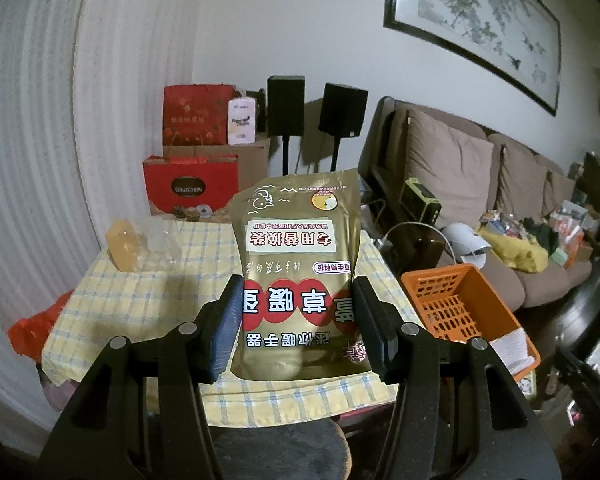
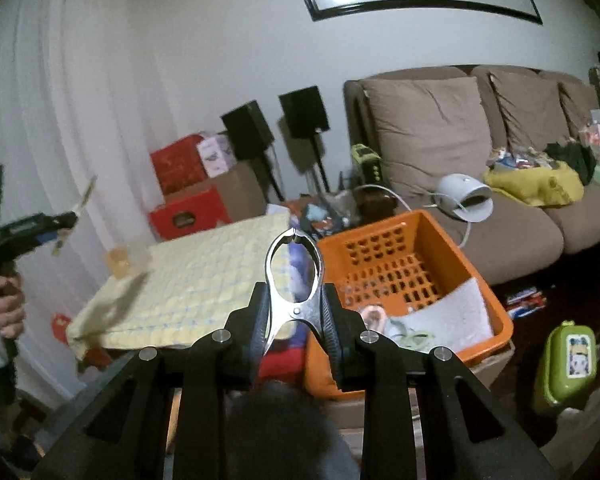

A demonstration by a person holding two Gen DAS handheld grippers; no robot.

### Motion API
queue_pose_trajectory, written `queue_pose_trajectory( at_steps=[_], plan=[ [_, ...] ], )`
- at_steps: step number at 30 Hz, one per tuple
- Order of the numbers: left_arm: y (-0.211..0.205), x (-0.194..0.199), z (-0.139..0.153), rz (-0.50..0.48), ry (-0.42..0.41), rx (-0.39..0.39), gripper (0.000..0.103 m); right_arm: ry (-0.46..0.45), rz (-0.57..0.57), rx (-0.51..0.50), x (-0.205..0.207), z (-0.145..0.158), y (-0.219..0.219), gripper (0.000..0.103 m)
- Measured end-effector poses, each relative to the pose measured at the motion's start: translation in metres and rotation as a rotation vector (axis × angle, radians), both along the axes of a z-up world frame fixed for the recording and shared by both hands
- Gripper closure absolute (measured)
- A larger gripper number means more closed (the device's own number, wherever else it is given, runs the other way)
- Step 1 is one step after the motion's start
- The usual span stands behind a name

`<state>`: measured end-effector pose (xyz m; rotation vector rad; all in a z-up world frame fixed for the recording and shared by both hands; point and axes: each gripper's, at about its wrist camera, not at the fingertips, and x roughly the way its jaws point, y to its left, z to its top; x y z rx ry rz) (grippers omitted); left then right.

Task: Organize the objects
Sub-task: 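Carry the brown packet with the left gripper over the orange basket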

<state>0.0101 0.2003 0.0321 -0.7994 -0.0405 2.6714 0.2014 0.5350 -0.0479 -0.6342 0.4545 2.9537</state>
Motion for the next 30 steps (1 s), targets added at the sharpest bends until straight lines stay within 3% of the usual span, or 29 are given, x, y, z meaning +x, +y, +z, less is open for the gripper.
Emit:
queue_pose_trajectory(
  at_steps=[2,6,14,19,26,30],
  plan=[
    [0.006,-0.001,-0.006,-0.008,-0.009,-0.01,0.052,0.002,-0.016,0.016,-0.003,-0.005,0.003,0.077],
    [0.019,-0.001,-0.017,-0.012,-0.027,-0.028,0.052,0.102,-0.014,-0.018,-0.019,-0.013,0.021,0.077],
    [0.049,0.003,-0.03,0.004,-0.008,-0.085,0.052,0.061,-0.061,0.024,-0.039,-0.018,0.04,0.077],
    [0.074,0.0,-0.041,-0.026,-0.014,-0.09,0.052,0.07,-0.085,0.09,-0.038,-0.012,0.048,0.077],
    [0.102,0.0,-0.054,-0.072,-0.01,-0.092,0.052,0.078,-0.106,0.067,-0.038,-0.008,0.067,0.077],
    [0.114,-0.001,-0.051,-0.098,-0.002,-0.092,0.052,0.052,-0.12,0.129,-0.042,-0.005,0.068,0.077]
  ],
)
